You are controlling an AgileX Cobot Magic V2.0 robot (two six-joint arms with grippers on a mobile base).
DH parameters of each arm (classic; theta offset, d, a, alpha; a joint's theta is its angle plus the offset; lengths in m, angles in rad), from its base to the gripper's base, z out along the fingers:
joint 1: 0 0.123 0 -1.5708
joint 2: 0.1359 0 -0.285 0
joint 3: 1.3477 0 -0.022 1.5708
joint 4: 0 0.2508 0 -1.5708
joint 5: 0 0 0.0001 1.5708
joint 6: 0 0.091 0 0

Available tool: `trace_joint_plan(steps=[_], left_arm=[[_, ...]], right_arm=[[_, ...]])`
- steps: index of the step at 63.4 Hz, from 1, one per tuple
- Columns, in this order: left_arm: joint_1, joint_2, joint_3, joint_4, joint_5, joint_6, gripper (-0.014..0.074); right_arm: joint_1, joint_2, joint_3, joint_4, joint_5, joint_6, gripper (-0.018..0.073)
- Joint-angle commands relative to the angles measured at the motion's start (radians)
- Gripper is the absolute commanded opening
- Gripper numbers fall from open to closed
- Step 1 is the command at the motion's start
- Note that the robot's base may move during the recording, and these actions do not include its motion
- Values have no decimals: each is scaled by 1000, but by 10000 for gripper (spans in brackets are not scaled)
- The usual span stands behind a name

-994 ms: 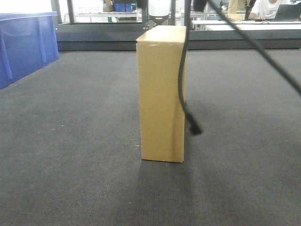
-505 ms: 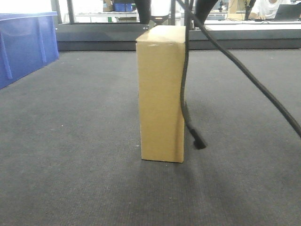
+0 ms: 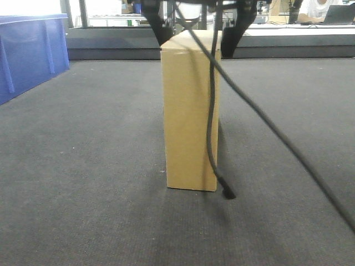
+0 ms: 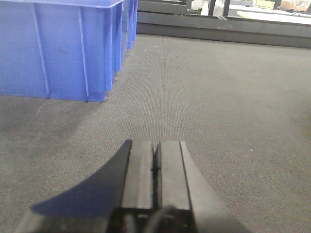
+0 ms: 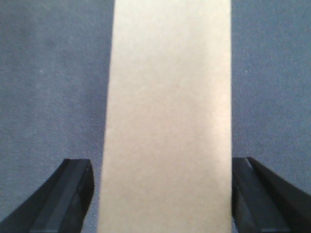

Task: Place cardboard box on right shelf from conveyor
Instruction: 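Lower the right gripper over the box top and close on it, then lift the box with the right gripper and swing it aside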

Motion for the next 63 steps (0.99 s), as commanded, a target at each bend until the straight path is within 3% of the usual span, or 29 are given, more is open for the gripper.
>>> trace_joint_plan(steps=[1,7,13,25,28,48,63], left_arm=[[-4,-12,-3,-5,-82,-5,-119],[-4,-12,-3,-5,-82,-5,-119],[-4,-12,-3,-5,-82,-5,-119],[-4,-12,-3,-5,-82,-5,-119],[-4,-12,-3,-5,-82,-5,-119],[-4,-12,-3,-5,-82,-5,-119],[-4,-12,-3,-5,-82,-5,-119]], right_arm=[[-10,-47,-9,-29,-33,0,634],[-21,-47,33,-3,-56,0,628],[-24,-47,61,11,-75,-5,562],[-37,-72,62,12,-110,-55,238],[-47,-87,62,12,-121,-79,196],[-165,-223,69,21,-152,-419,195],[-315,-373,209,144,-197,-706,195]])
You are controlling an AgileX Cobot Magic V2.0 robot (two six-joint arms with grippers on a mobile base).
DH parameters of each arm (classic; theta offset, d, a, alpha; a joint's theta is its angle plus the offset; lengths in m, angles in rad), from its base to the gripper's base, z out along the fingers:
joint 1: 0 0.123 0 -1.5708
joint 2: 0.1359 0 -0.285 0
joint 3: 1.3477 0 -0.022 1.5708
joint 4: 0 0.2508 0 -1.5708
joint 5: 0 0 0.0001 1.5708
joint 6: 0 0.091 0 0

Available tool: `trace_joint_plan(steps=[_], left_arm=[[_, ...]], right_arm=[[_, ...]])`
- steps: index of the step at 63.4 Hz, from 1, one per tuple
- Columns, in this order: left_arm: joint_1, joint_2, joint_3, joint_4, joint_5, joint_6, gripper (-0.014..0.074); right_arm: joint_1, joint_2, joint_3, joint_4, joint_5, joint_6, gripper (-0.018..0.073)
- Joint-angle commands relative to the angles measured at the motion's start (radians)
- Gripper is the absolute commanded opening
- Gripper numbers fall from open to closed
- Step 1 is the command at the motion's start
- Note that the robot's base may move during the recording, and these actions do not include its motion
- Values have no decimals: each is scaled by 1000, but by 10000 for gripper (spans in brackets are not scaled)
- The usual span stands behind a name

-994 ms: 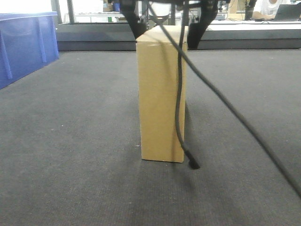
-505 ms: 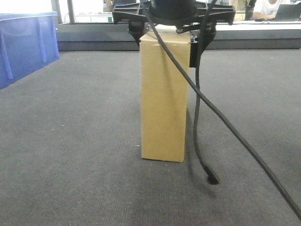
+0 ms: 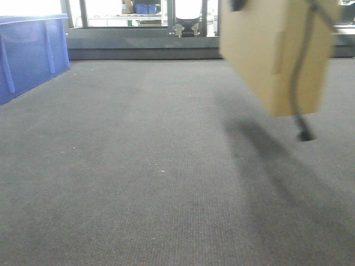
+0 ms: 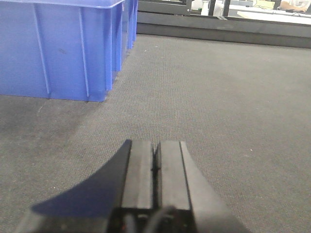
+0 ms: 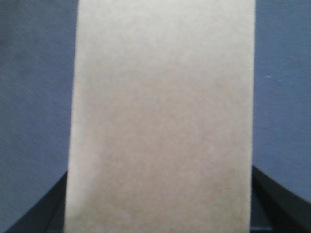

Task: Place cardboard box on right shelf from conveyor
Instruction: 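Lift the box with the right gripper and swing it aside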

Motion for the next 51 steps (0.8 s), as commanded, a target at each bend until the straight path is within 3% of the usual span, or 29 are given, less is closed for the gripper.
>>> trace_joint_plan(steps=[1,6,21,37,51], left_arm=[[-4,-12,-3,-5,-82,-5,-119],[-4,-12,-3,-5,-82,-5,-119],[-4,-12,-3,-5,-82,-5,-119],[-4,-12,-3,-5,-82,-5,-119],[-4,-12,-3,-5,-82,-5,-119]], right_arm=[[-56,-116,48,27,-69,-119,195],[-110,-192,153,55,-114,-169,195],[-229,-471,499,58,-293,-173,195],[-242,-788,807,68,-403,-173,195],[-242,-1081,937,68,-412,-172,195]])
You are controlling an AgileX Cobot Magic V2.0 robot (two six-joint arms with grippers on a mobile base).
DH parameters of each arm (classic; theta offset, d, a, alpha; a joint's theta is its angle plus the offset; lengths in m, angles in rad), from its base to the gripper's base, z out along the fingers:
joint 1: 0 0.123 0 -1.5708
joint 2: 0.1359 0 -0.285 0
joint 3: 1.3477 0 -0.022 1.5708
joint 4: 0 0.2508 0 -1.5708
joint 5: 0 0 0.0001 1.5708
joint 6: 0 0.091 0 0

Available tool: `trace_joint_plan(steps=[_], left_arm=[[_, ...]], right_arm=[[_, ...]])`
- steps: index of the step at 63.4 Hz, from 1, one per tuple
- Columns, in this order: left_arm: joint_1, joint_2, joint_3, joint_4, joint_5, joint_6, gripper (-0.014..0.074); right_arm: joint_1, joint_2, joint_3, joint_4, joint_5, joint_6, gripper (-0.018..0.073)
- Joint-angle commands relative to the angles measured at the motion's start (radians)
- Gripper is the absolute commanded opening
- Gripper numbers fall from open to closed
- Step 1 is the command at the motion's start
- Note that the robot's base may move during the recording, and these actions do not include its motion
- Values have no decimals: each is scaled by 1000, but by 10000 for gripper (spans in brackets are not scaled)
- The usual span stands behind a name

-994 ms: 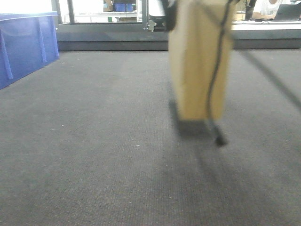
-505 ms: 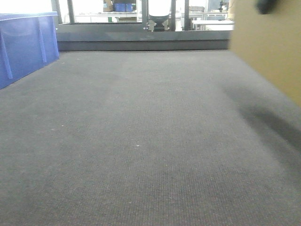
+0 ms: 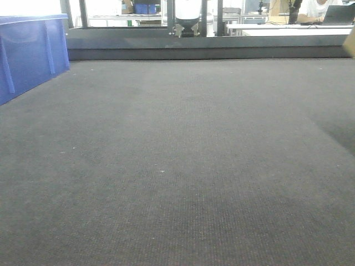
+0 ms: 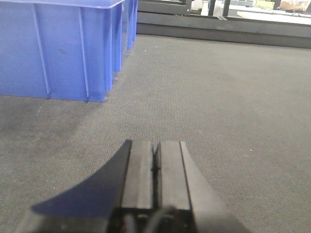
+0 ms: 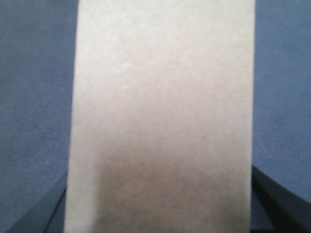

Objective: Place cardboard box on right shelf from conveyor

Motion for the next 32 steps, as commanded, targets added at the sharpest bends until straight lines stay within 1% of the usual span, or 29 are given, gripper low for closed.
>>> trace_joint_plan(steps=[1,10,18,32], left_arm=[[-4,-12,-3,-5,-82,-5,-119],[-4,-12,-3,-5,-82,-5,-119],[-4,-12,-3,-5,-82,-5,-119],[-4,-12,-3,-5,-82,-5,-119]], right_arm=[[-7,-111,4,-16,-96,-11,195],[-7,-265,16,-16,-96,-11,195],[-7,-359,16,-16,-97,-11,195],[-7,-397,16,-16,-95,-11,195]])
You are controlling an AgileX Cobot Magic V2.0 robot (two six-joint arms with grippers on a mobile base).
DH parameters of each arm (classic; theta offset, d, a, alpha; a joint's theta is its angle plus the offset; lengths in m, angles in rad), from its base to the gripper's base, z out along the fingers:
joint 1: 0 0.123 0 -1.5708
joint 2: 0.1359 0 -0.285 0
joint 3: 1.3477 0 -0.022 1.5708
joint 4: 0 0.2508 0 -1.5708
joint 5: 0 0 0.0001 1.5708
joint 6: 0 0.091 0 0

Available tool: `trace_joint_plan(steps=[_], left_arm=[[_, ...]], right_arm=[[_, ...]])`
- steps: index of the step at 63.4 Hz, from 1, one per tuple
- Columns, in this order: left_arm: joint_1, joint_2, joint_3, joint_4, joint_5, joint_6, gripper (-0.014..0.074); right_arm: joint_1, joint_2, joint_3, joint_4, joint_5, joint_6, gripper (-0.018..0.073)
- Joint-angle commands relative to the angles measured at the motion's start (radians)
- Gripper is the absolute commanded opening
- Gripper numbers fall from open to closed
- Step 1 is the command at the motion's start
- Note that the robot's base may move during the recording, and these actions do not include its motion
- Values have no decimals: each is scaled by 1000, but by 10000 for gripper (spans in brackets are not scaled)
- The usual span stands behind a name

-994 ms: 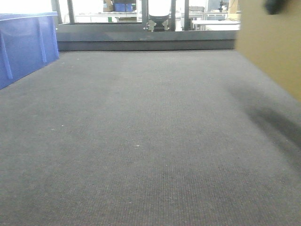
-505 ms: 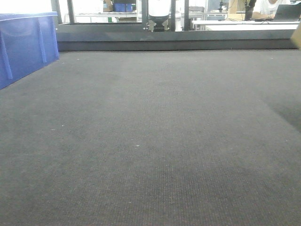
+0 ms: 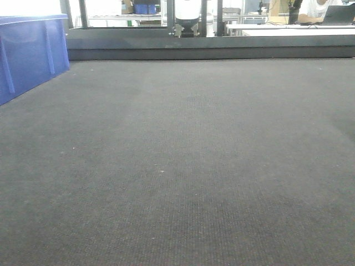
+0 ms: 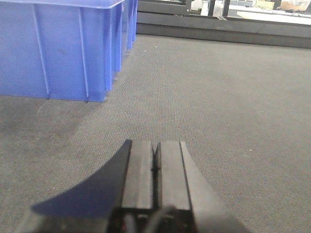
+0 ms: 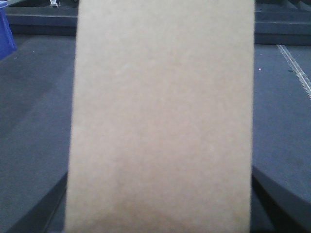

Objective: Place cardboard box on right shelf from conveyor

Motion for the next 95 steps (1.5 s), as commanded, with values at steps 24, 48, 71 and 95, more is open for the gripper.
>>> trace_joint_plan(steps=[24,48,71,95], left_arm=[[-4,-12,-3,-5,-82,-5,-119],[-4,-12,-3,-5,-82,-5,-119],[-6,-12,-3,-5,-82,-5,-119],[-6,-12,-3,-5,-82,-5,-119]], right_arm=[[-7,10,-27,-16,-89,-10,195],[-7,10,-27,-16,-89,-10,195],[-7,10,-27,-16,-89,-10,195],[-7,10,-27,-16,-89,-10,195]])
